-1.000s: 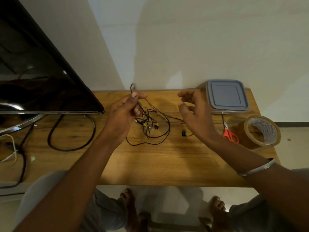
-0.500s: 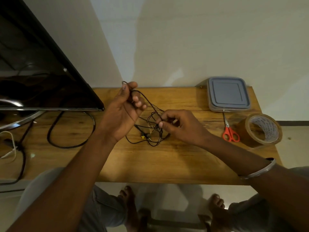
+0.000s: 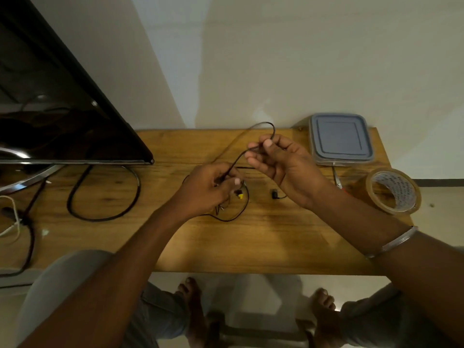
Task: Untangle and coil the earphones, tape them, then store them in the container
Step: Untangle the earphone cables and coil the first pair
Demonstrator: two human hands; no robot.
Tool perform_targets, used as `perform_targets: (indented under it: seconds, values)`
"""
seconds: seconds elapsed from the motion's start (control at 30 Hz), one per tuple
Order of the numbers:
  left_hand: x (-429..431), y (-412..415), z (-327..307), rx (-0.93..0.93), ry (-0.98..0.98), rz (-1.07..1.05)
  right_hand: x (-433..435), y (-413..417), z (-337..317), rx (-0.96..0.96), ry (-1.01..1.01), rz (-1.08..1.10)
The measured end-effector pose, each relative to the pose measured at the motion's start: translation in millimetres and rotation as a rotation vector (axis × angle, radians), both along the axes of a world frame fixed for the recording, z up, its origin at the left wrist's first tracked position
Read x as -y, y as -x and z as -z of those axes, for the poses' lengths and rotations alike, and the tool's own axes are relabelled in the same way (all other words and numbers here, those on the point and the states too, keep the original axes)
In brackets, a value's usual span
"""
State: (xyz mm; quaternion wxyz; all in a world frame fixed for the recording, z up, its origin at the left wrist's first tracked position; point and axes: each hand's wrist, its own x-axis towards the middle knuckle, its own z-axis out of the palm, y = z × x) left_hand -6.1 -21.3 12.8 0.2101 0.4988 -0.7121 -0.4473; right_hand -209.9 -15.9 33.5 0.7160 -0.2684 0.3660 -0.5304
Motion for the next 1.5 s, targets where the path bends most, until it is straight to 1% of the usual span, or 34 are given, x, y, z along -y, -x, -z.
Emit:
perform_targets:
  seconds: [0.13, 0.27, 0.3, 0.33, 0.4, 0.47, 0.53, 0.6, 0.67, 0.73, 0.77, 0.83, 0.93, 0.97, 1.03, 1.1, 1.13, 1.23, 1.3, 1.37, 1.5]
  values:
    - [3, -4, -1, 0.058, 0.148, -0.040, 7, 7, -5, 0.088, -0.057, 0.108]
    - [5, -4, -6, 0.021, 0.347, -0.126, 14, 18, -8, 0.138, -0.107, 0.240]
    - [6, -4, -10, -0.039, 0.346, -0.158, 15, 20, -7, 0.144, -0.116, 0.260]
    - [6, -4, -15, -0.142, 0.288, -0.184, 15, 21, -5, 0.143, -0.125, 0.268]
    - [6, -2, -25, -0.435, 0.058, -0.226, 15, 18, -1, 0.099, -0.144, 0.223]
    - [7, -3, -31, -0.674, -0.160, -0.260, 11, 13, 2, -0.036, -0.136, 0.088]
    - [8, -3, -33, -0.819, -0.296, -0.265, 4, 6, 5, -0.245, -0.069, -0.090]
    - [8, -3, -34, -0.836, -0.322, -0.256, -4, -2, 7, -0.423, 0.065, -0.225]
    - [7, -3, -32, -0.710, -0.217, -0.241, -11, -8, 11, -0.531, 0.243, -0.300]
    - [5, -2, -31, -0.549, -0.071, -0.201, -13, -12, 18, -0.655, 0.400, -0.316]
    - [4, -2, -30, -0.517, -0.041, -0.196, -13, -12, 22, -0.735, 0.449, -0.311]
    - [3, -1, -31, -0.538, -0.047, -0.219, -12, -11, 26, -0.848, 0.486, -0.290]
    - [5, -3, -35, -0.636, -0.092, -0.294, -8, -7, 27, -0.873, 0.458, -0.216]
    - [6, -5, -37, -0.688, -0.117, -0.336, -7, -5, 27, -0.909, 0.453, -0.200]
    - [10, -9, -39, -0.821, -0.191, -0.390, -5, -2, 30, -1.040, 0.443, -0.221]
    - [11, -11, -41, -0.942, -0.268, -0.373, -6, 0, 34, -1.154, 0.437, -0.240]
    - [11, -10, -43, -0.996, -0.310, -0.353, -7, 0, 35, -1.181, 0.436, -0.220]
    - [11, -8, -44, -1.126, -0.400, -0.312, -8, -1, 31, -1.207, 0.455, -0.114]
    - [12, -10, -46, -1.170, -0.407, -0.300, -8, -1, 26, -1.161, 0.430, -0.090]
    - [13, -12, -46, -1.139, -0.391, -0.292, -7, -2, 21, -1.045, 0.382, -0.094]
    - [13, -13, -38, -0.962, -0.324, -0.252, -4, -4, 9, -0.802, 0.333, -0.116]
